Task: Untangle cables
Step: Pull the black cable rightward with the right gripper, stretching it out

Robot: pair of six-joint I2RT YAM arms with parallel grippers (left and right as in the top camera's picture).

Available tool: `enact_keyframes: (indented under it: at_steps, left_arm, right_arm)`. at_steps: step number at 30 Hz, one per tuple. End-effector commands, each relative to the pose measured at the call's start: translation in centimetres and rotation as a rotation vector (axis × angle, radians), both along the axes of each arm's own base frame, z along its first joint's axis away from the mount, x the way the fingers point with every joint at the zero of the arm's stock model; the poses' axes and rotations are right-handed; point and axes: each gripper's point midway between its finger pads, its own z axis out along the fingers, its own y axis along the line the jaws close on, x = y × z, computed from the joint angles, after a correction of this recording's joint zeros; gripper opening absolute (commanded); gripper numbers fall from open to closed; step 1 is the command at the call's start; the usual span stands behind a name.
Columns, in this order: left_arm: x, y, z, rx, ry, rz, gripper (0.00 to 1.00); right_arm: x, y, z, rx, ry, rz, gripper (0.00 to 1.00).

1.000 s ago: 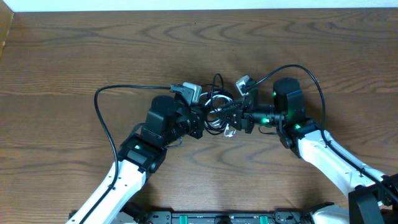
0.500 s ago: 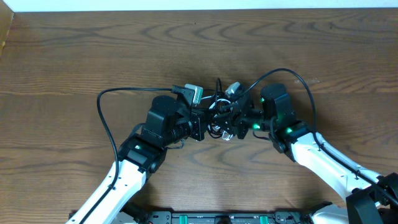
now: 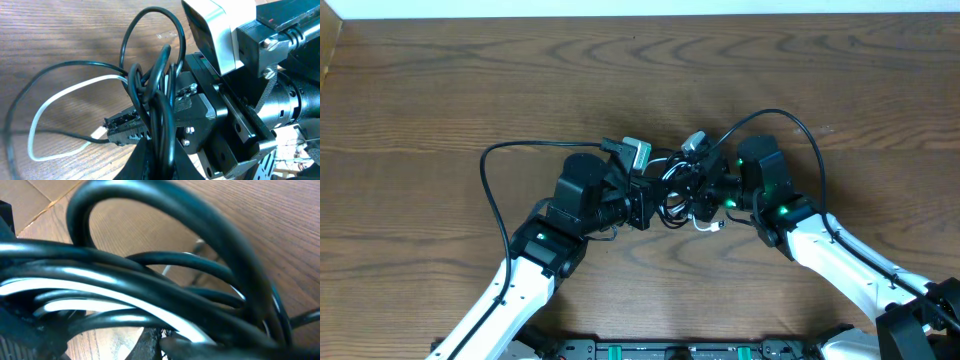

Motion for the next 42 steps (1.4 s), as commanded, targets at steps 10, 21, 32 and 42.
enact_keyframes:
  at_steps: [10, 21, 32, 42]
  left_arm:
    - [3.6, 4.2, -1.1, 0.166, -0.055, 0.29, 0.08]
    - [4.3, 6.3, -2.0, 0.283, -0.091, 0.363, 0.08]
    - [4.4, 7.6, -2.7, 0.348, -0.088, 0.404, 0.08]
    - [2.8, 5.1, -2.8, 0.265, -0.039, 0.261, 0.08]
  right_arm:
    - [-2.4, -1.8, 6.2, 0.285, 0.194, 0.134, 0.01]
    - [-1.5, -6.1, 7.9, 0.384, 0.296, 0.077, 0.01]
    - [1.6, -13.0, 7.7, 0.458, 0.364, -0.141, 0.01]
    - [4.8, -19.0, -0.7, 0.086, 0.371, -0.629, 0.01]
